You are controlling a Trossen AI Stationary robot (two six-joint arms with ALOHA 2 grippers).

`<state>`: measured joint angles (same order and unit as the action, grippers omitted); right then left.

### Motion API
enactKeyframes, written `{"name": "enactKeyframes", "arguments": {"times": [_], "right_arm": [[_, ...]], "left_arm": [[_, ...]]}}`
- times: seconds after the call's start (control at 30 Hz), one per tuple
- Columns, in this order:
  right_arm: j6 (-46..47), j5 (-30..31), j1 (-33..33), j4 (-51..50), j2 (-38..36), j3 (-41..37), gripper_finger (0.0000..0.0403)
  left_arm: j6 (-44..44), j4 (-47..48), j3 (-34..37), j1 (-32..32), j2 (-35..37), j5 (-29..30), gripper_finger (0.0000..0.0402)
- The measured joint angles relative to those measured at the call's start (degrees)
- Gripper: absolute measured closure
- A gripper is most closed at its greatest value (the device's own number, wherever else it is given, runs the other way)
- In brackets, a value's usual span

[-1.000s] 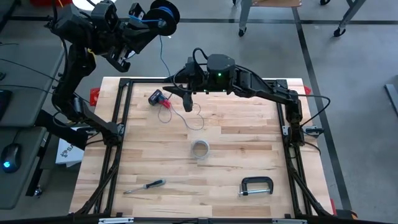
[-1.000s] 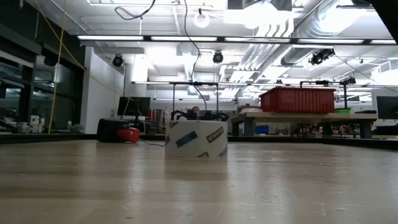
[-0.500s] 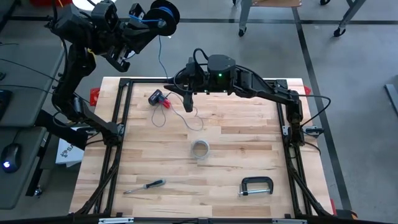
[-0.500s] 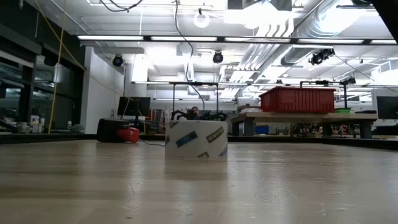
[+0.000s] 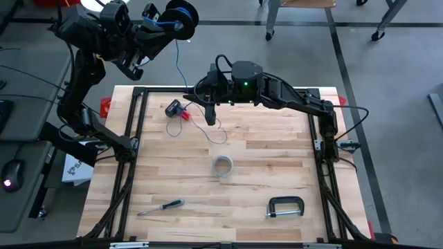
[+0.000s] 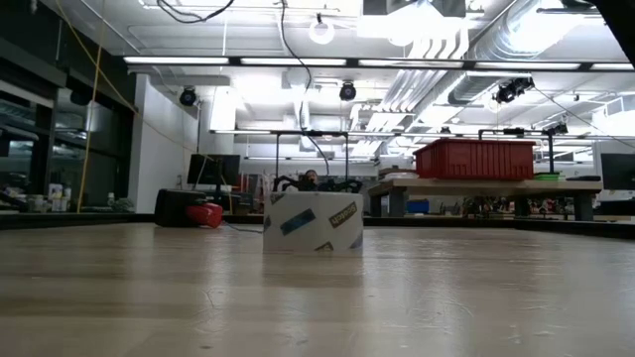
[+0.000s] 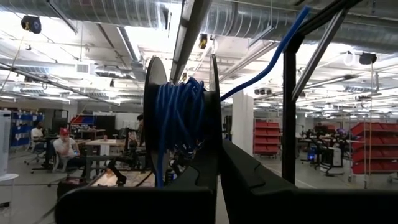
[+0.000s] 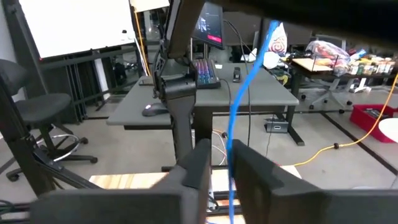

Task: Coil cords
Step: Coil the blue wire on the spool

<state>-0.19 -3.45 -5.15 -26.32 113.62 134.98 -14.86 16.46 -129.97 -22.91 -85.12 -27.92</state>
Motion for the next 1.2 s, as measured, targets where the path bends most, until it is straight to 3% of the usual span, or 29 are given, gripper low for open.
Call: {"name": "enactKeyframes", "arguments": {"times": [0.1, 0.33, 0.53, 0.67, 0.73, 0.93, 1.2], "right_arm": [[-0.3, 0.0, 0.0, -0.8, -0.4, 0.0, 0.0393], [-0.4, 0.0, 0.5, -4.5, -2.9, 0.0, 0.0401], [-2.9, -0.1, 2.8, -9.2, -7.5, 0.0, 0.0402], [-2.9, 0.7, 3.8, -9.6, -10.7, 0.0, 0.0402], [-3.6, 2.4, 3.9, -9.6, -12.0, 0.0, 0.0402], [-4.8, 4.0, 3.0, -7.3, -14.1, 0.0, 0.0402], [-5.4, 2.6, 2.8, -6.4, -14.1, 0.0, 0.0403]], "left_arm": [[0.0, 0.0, 0.0, 0.0, 0.0, 0.0, 0.04], [3.9, 1.3, 0.0, 0.0, 0.7, 0.1, 0.04], [5.1, 13.0, 0.0, -4.3, 3.8, 5.2, 0.04], [0.0, 21.6, 0.0, -7.3, 4.9, 7.1, 0.04], [-4.6, 26.0, 0.0, -8.3, 4.6, 4.7, 0.04], [-14.1, 34.7, 0.0, -8.5, 1.5, -11.5, 0.04], [-17.3, 34.7, 0.0, -5.5, -1.8, -18.5, 0.04]]}}
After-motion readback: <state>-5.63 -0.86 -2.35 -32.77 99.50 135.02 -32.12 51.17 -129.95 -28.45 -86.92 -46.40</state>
